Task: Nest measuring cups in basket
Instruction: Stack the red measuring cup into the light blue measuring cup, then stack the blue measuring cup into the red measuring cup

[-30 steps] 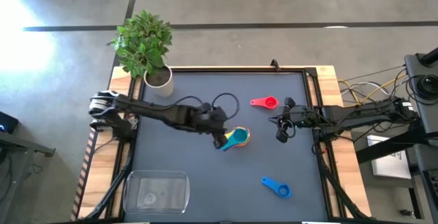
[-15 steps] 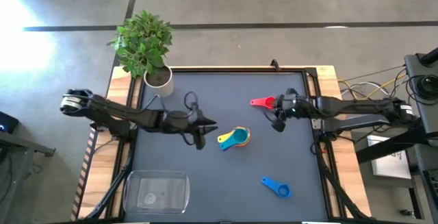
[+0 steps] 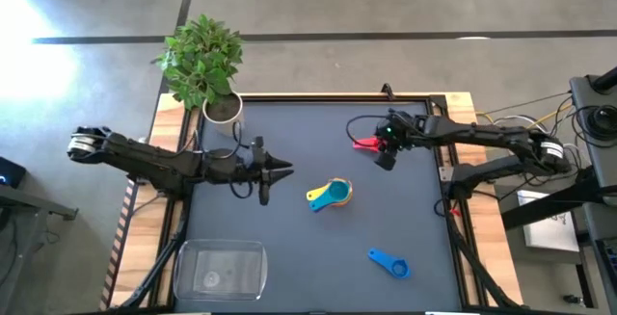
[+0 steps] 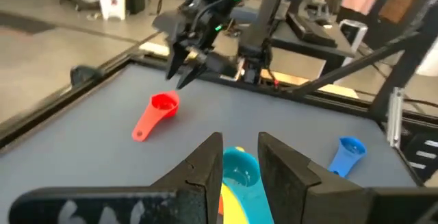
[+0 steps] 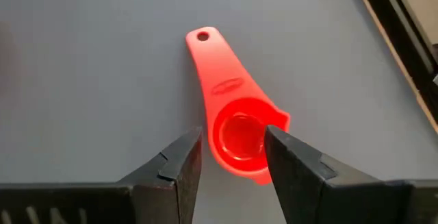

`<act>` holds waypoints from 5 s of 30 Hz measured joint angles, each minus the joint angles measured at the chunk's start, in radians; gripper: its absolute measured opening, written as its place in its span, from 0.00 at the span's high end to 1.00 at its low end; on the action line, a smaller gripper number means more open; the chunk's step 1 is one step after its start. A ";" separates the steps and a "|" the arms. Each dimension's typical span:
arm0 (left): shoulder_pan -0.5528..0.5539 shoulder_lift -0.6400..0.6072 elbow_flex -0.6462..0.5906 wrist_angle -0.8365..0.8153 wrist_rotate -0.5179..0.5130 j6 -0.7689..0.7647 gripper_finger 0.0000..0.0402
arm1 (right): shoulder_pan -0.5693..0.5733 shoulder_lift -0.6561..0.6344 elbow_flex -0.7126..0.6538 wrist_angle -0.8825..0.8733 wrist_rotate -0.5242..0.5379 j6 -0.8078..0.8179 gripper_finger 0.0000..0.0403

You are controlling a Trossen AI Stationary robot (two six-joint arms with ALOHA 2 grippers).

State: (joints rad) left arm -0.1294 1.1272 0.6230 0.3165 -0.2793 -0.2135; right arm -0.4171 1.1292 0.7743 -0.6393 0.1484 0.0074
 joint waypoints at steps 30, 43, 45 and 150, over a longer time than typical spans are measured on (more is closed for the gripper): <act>-0.010 -0.278 -0.306 0.287 -0.010 0.100 0.81 | -0.209 0.289 0.055 -0.084 -0.157 -0.231 0.63; -0.010 -0.250 -0.306 0.287 -0.010 0.097 0.81 | -0.225 0.297 0.100 -0.106 -0.204 -0.253 0.63; -0.010 -0.250 -0.306 0.287 -0.010 0.096 0.81 | -0.224 0.292 0.120 -0.110 -0.210 -0.243 0.63; -0.025 -0.155 -0.305 0.370 0.028 -0.123 0.81 | 0.488 0.136 0.225 -0.057 -0.329 -0.130 0.68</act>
State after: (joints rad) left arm -0.1547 0.9726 0.3176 0.6861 -0.2512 -0.3360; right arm 0.0711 1.2648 0.9993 -0.6959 -0.1805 -0.1224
